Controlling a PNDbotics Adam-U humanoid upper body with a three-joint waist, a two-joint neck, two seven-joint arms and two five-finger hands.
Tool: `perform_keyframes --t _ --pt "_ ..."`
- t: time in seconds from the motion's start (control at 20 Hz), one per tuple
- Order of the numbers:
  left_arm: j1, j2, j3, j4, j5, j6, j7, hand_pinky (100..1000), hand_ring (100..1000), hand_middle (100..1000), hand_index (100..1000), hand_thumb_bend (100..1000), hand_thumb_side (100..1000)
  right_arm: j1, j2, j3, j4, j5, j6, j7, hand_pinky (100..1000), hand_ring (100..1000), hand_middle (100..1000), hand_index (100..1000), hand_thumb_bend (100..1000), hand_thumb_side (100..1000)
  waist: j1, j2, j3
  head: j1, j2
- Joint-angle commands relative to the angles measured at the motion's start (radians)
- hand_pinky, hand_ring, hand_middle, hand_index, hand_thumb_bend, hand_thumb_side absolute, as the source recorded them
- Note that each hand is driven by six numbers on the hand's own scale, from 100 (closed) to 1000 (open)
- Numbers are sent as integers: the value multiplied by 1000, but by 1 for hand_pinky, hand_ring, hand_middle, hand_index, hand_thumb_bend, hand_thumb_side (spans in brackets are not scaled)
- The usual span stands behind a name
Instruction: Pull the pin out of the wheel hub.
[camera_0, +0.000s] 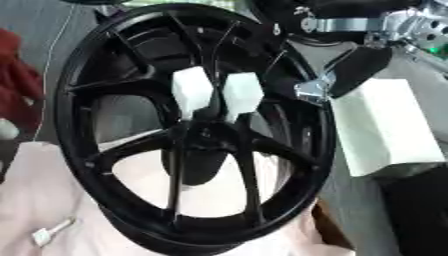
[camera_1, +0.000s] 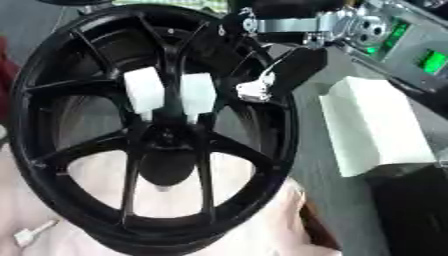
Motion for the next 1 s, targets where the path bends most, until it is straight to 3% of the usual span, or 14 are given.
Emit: perform_keyframes --t 0.05,1.0 --pt "-11 6 -2 -20 1 -3 -4 750 702 638 847 175 837 -14 -19 -11 -6 -23 -2 9 829 935 834 953 132 600 7 -15 -1 -4 1" --pt "-13 4 -4 -20 3 -4 -5 749 699 638 847 179 843 -31 18 17 -6 -40 7 44 826 934 833 958 100 632 -6 -5 4 -10 12"
